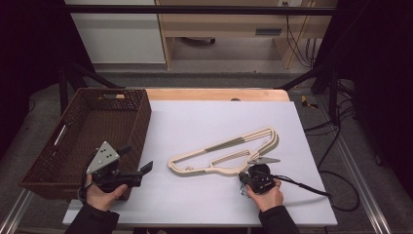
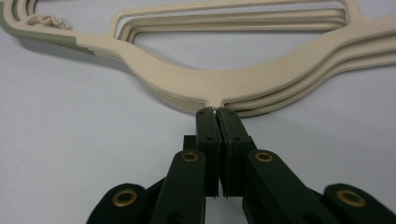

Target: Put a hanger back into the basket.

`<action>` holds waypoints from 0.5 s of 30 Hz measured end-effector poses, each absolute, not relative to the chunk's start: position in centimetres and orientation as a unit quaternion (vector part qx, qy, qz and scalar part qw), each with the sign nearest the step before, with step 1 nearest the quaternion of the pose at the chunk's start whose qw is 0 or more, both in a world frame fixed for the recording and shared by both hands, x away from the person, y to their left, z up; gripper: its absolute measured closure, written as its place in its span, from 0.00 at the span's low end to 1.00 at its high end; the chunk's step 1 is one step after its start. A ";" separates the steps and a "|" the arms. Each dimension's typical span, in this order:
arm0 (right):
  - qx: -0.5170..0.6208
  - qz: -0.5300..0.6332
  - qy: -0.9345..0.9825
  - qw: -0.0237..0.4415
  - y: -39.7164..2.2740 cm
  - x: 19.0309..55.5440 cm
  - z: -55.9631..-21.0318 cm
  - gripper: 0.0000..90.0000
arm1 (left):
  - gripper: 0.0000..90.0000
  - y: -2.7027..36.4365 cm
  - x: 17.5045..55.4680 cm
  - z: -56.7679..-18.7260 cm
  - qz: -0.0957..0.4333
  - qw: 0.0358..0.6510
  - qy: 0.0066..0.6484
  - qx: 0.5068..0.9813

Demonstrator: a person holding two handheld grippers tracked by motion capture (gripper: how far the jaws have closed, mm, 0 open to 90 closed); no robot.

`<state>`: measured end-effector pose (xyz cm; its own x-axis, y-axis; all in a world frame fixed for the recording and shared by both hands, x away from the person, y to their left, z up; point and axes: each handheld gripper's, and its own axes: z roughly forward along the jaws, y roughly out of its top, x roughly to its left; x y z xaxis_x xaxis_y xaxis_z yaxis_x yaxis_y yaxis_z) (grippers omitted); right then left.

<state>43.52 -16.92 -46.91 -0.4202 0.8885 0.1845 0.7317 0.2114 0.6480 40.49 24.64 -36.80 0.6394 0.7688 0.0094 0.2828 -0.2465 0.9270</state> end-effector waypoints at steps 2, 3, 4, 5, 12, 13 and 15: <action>0.529 0.348 0.765 0.115 -17.0 43.5 -46.7 0.99 | 0.10 24.3 40.5 -36.9 0.239 0.503 0.348 0.754; 0.530 0.353 0.763 0.114 -17.1 43.5 -46.4 0.99 | 0.10 24.2 40.5 -37.0 0.239 0.502 0.347 0.755; 0.531 0.357 0.760 0.113 -17.2 43.4 -46.3 0.99 | 0.10 24.0 40.6 -37.1 0.237 0.501 0.346 0.757; 0.532 0.358 0.759 0.114 -17.3 43.4 -46.2 0.99 | 0.10 23.8 40.5 -37.1 0.235 0.501 0.345 0.758; 0.530 0.348 0.765 0.114 -17.3 43.6 -46.3 0.99 | 0.11 22.1 40.5 -38.0 0.225 0.487 0.331 0.776; 0.529 0.345 0.767 0.114 -17.2 43.6 -46.4 0.99 | 0.11 22.0 40.6 -38.1 0.224 0.487 0.331 0.777; 0.527 0.340 0.770 0.114 -17.2 43.6 -46.5 0.99 | 0.11 21.9 40.6 -38.1 0.223 0.486 0.330 0.778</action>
